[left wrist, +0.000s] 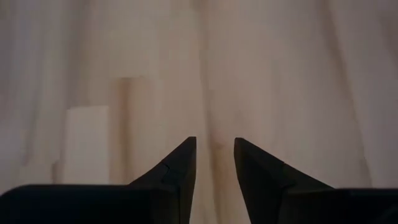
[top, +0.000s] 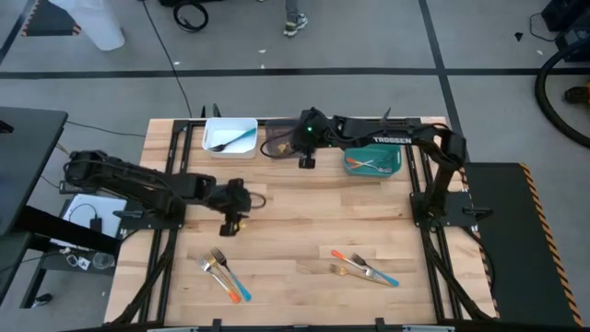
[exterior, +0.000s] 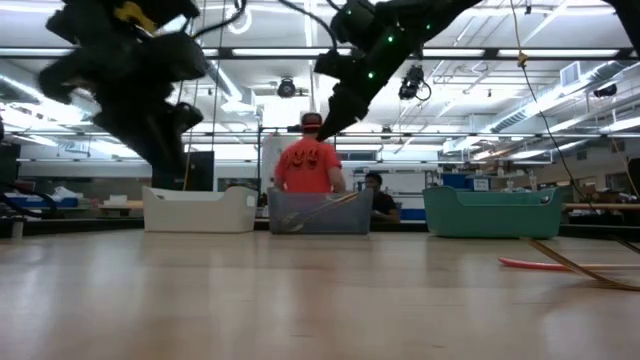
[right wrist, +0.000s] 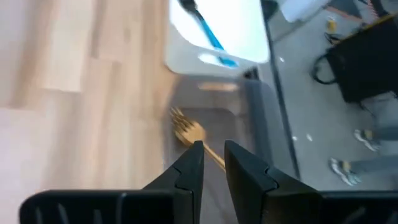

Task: Sort silverware by color (type)
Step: Put the blue fork into the white bin

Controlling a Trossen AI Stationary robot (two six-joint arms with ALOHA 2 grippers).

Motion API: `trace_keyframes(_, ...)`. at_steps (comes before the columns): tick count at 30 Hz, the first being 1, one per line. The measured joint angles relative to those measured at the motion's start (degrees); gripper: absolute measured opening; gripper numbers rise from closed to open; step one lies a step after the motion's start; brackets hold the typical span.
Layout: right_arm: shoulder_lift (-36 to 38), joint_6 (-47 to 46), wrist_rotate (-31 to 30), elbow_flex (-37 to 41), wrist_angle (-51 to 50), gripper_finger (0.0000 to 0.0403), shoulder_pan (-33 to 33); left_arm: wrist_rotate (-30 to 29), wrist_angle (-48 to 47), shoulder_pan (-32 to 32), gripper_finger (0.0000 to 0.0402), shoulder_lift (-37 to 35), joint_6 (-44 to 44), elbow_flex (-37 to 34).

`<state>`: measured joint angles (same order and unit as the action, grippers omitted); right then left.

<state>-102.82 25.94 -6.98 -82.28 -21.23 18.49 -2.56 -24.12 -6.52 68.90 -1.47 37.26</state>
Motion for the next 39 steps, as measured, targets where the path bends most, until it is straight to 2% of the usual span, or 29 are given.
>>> trace_keyframes(3,0.34,-3.07,1.27,0.00,-0.47,0.0075,-2.05,0.03,0.09,-3.87,0.0116,0.00,-3.90,0.00)
trace_keyframes(6,0.41,-6.51,1.53,0.00,-1.24,0.0075,-4.15,-0.02,1.49,-7.46,0.0116,0.00,-4.12,0.00)
trace_keyframes(18,0.41,-22.25,0.44,0.00,-9.99,0.0075,-11.26,0.65,5.40,-21.66,0.0116,1.68,11.17,0.04)
trace_keyframes(25,0.41,-28.90,-5.96,0.87,-13.01,0.0075,-15.93,0.15,4.63,-29.28,0.0116,6.21,16.86,0.02)
trace_keyframes(34,0.41,-35.00,-10.83,2.68,-12.88,0.0075,-22.25,-2.26,3.52,-32.89,0.0116,8.02,17.11,0.02)
trace_keyframes(39,0.41,-38.10,-12.47,4.57,-10.25,0.0075,-24.39,-2.26,3.30,-34.77,0.0116,8.03,13.31,0.02)
